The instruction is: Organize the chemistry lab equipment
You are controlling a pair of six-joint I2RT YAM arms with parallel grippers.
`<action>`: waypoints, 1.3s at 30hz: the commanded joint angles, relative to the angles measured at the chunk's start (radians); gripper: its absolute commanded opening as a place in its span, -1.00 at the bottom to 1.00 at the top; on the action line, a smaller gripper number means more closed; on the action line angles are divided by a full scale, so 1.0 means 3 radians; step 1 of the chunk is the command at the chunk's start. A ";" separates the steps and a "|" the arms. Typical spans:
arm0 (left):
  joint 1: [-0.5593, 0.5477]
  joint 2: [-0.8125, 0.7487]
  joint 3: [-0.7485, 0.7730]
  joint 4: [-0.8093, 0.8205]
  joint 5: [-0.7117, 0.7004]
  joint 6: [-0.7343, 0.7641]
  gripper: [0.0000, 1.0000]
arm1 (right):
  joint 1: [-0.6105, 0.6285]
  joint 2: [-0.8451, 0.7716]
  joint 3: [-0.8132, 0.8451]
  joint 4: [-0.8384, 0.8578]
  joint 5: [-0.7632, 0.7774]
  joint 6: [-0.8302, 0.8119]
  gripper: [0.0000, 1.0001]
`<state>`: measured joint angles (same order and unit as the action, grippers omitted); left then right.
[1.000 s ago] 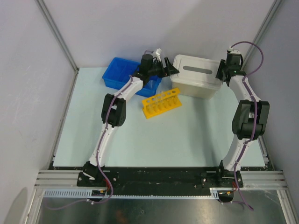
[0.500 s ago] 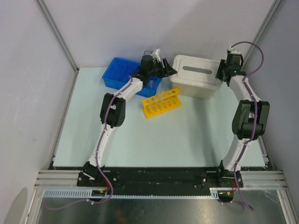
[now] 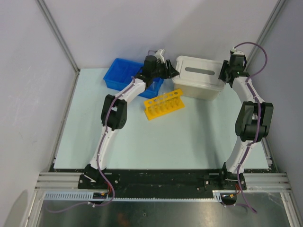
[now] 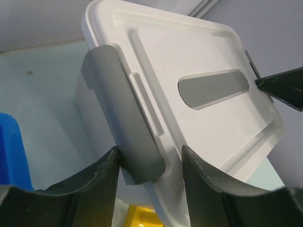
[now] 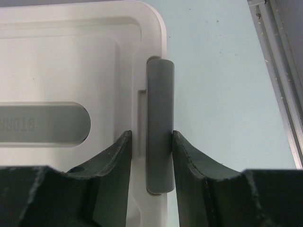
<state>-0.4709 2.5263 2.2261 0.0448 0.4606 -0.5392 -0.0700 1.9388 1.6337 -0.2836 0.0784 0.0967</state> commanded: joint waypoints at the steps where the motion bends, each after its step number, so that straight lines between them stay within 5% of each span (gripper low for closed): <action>1: -0.0166 -0.0262 -0.0018 -0.0041 0.0106 0.0260 -0.33 | 0.0065 0.0132 -0.0127 -0.0232 -0.0312 0.0101 -0.82; 24: -0.0234 -0.0185 0.0202 -0.0052 0.0216 0.0494 -0.99 | 0.0067 0.0241 -0.0143 -0.0217 -0.0359 0.0221 -0.82; 35: -0.0349 -0.0242 0.0222 -0.0077 0.0261 0.0695 -0.85 | 0.0205 0.0340 -0.0147 -0.0207 -0.0315 0.0258 -0.83; 39: -0.0370 -0.0260 0.0222 -0.0098 0.0206 0.0719 -0.64 | 0.0198 0.0350 -0.0146 -0.0208 -0.0340 0.0274 -0.83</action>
<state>-0.4885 2.5153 2.2501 -0.0113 0.4313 -0.3904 -0.0631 1.9465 1.6310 -0.2699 0.0975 0.1131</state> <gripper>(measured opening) 0.537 0.403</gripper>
